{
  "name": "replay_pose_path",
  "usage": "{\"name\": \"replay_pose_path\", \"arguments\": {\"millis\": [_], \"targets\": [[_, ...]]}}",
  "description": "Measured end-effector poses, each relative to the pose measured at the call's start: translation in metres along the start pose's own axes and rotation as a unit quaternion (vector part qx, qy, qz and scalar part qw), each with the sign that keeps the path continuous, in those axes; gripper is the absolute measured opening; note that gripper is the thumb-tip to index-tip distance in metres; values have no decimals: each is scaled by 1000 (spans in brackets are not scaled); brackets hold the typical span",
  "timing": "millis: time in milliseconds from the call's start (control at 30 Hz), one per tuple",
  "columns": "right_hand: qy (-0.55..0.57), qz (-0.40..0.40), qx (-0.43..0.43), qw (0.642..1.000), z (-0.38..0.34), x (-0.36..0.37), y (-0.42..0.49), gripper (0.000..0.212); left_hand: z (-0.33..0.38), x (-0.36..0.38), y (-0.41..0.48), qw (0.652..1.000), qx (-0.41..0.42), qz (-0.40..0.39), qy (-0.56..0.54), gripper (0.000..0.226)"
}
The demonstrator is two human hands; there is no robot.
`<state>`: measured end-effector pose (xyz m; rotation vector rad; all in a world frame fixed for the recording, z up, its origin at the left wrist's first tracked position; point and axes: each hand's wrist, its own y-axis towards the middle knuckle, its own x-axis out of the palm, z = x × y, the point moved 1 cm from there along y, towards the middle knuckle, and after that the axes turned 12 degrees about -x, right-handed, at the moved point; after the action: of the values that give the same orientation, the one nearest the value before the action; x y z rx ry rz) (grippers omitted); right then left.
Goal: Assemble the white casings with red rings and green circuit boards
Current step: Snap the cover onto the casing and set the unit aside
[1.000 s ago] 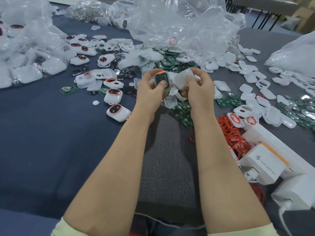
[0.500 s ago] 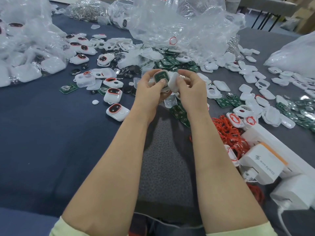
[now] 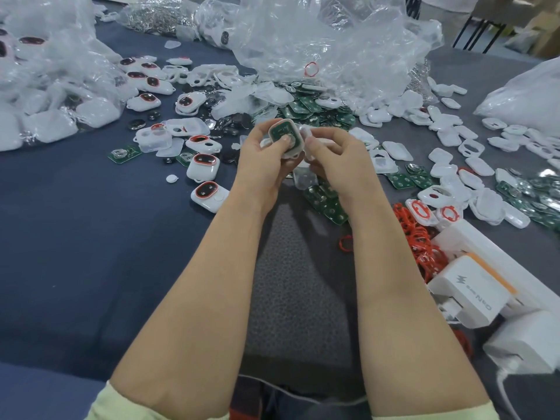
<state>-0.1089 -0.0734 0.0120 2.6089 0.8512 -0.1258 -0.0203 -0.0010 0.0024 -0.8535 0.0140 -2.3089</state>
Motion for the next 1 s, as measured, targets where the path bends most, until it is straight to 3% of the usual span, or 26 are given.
{"name": "replay_pose_path", "arguments": {"millis": [233,433,767,1000], "targets": [[117,122,70,983,6,0,3,5,0,-1,-1,1000,-8,-14,-25,25],[153,133,81,976,8,1,3,8,-1,2,-2,1000,7,10,-13,26],[123,116,40,985,7,8,3,11,-5,0,0,996,57,41,56,30],[122,146,51,980,5,6,0,14,-2,2,1,999,17,40,-14,27]]}}
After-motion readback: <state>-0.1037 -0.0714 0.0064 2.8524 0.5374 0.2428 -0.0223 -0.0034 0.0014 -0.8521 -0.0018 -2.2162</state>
